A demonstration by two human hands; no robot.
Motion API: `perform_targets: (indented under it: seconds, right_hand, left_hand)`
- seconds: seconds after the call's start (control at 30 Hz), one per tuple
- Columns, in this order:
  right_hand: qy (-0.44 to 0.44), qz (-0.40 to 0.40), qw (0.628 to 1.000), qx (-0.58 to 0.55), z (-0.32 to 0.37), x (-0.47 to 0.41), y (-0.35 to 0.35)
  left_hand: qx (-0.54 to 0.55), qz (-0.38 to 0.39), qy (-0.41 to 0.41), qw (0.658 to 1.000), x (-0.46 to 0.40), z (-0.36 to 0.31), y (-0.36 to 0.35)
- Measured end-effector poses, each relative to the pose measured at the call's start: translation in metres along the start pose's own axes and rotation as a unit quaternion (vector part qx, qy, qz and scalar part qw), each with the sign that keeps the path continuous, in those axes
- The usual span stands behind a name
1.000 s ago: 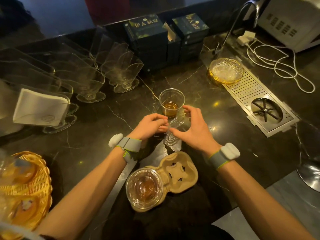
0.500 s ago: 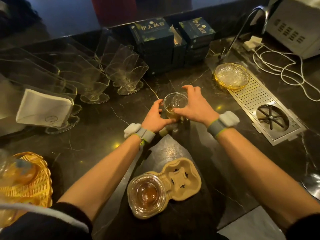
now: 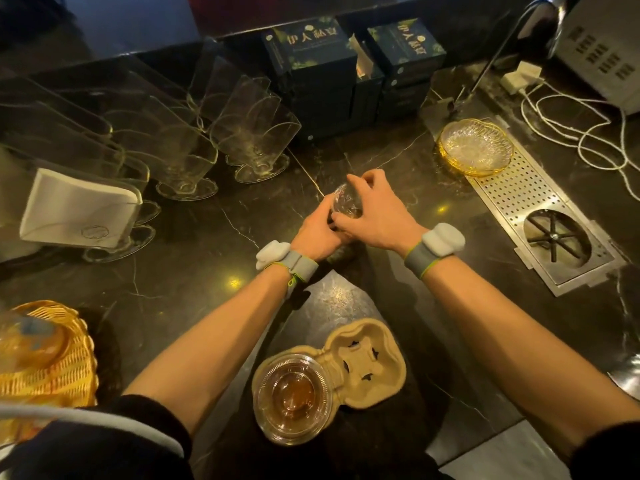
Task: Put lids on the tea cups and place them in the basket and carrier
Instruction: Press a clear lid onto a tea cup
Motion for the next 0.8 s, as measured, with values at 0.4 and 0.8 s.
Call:
perform_targets:
  seconds: [0.4, 0.8]
  right_hand:
    - [0.039, -0.026, 0.996, 0.082, 0.003, 0.002, -0.016]
    - [0.055, -0.023, 0.986, 0.154, 0.008, 0.002, -0.019]
  left_hand:
    - [-0.003, -0.014, 0.022, 1.0, -0.005, 0.014, 0.003]
    - [-0.007, -0.013, 0.022, 1.0, -0.005, 0.011, 0.005]
Point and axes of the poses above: each hand's wrist, its own x-axis away from the middle knuckle, its own y-axis out of the back of the hand, z = x × y, the point moved 8 cm from there along -x, towards the middle knuckle, and after that the axes turned 15 degrees about x, right-handed, at the moved point
